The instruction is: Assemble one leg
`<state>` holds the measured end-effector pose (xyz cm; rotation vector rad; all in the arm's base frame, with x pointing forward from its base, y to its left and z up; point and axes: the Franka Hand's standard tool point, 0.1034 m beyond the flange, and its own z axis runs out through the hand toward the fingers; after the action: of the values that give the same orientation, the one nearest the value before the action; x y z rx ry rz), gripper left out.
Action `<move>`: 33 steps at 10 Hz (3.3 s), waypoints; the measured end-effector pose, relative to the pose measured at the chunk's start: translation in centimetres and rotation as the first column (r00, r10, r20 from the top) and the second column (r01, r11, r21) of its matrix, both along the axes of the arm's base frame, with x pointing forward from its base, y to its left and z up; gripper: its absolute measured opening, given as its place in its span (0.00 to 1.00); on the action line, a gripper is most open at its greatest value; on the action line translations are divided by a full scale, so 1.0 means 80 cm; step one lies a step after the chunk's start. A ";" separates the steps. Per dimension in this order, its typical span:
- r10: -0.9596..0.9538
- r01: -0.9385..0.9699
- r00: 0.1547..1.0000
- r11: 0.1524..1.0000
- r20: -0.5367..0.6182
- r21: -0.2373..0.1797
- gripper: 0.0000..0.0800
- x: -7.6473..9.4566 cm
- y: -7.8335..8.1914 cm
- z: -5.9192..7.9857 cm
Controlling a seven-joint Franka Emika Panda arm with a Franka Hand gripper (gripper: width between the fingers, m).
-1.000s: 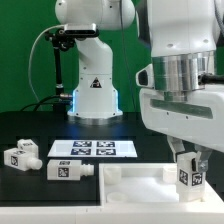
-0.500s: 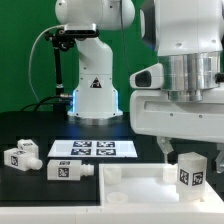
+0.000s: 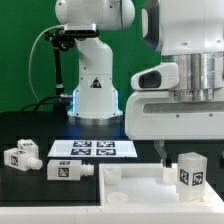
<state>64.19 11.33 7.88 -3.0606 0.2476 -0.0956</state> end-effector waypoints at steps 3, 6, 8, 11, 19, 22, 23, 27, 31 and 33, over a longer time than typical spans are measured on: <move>0.260 -0.261 0.965 0.965 -0.014 -0.040 0.81 0.005 0.001 -0.001; 0.130 -0.131 0.991 0.991 -0.019 -0.033 0.46 0.005 0.001 -0.002; -0.046 0.045 0.999 0.999 -0.025 -0.028 0.36 0.004 -0.001 -0.002; -0.432 0.431 0.901 0.902 -0.037 -0.026 0.36 0.004 -0.004 -0.001; -0.826 0.830 0.551 0.557 -0.119 -0.027 0.58 -0.004 -0.013 -0.004; -0.462 0.463 0.879 0.886 -0.118 -0.024 0.80 -0.006 -0.011 -0.010; -0.408 0.409 0.906 0.912 -0.113 -0.022 0.80 -0.005 -0.012 -0.009; 0.013 -0.014 0.999 1.000 -0.052 -0.019 0.81 0.001 -0.005 -0.002; 0.005 -0.006 1.000 1.000 -0.023 -0.018 0.47 0.002 -0.007 -0.004; -0.167 0.167 0.985 0.986 -0.033 -0.010 0.36 0.002 -0.006 -0.005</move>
Offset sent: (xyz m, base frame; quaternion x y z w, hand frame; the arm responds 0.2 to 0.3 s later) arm 0.0000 0.0000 0.0000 0.0000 0.0000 0.0650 0.9979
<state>64.35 10.84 7.51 -3.0448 0.5076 -0.0542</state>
